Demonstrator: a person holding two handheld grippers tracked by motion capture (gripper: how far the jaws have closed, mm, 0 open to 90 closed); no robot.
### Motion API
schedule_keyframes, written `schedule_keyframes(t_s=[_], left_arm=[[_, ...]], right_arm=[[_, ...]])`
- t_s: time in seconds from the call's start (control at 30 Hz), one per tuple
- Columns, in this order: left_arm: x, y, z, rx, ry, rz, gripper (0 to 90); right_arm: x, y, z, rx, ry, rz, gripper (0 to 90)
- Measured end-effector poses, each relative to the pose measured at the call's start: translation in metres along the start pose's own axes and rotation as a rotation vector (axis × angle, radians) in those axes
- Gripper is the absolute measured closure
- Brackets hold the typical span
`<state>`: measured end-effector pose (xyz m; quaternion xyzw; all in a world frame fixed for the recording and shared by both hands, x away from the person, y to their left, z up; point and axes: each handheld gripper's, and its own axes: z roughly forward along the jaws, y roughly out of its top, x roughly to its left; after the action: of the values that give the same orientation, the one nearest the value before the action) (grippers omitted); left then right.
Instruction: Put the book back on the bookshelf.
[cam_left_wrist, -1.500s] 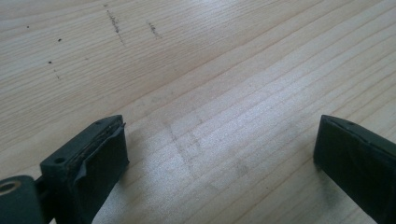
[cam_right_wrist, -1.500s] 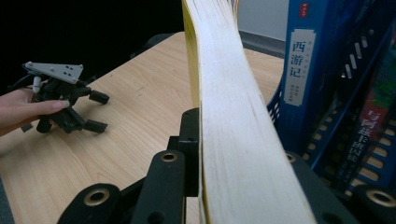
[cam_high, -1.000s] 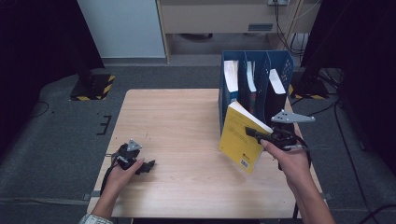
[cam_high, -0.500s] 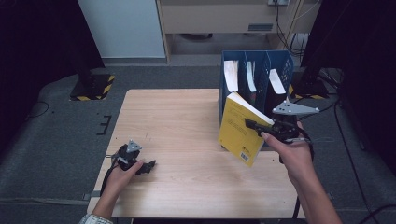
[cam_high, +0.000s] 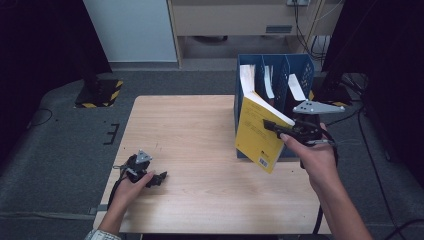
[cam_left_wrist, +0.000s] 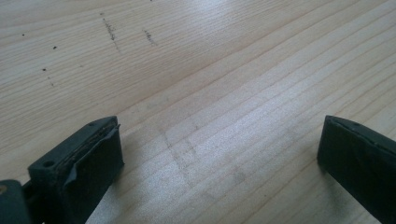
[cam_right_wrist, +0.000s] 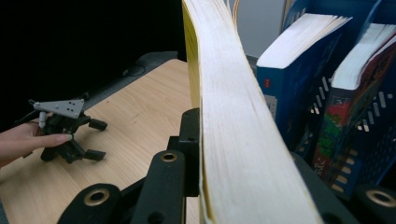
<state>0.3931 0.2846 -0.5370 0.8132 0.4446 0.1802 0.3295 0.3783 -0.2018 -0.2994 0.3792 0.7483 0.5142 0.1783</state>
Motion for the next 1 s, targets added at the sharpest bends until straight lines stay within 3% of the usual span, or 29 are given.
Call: schedule_keyframes(t_s=[0.17,0.73,1.0], left_arm=[[0.0,0.0,0.0,0.0,0.0,0.001,0.0],[0.0,0.001,0.001,0.0,-0.001,0.001,0.0],[0.0,0.001,0.001,-0.001,-0.001,0.001,0.0]], right_arm=[[-0.007,0.0,-0.007,-0.009,-0.016,0.011,75.2],[-0.041,-0.001,-0.035,-0.033,-0.132,0.07,75.1],[-0.048,-0.001,-0.042,-0.031,-0.161,0.068,75.1]])
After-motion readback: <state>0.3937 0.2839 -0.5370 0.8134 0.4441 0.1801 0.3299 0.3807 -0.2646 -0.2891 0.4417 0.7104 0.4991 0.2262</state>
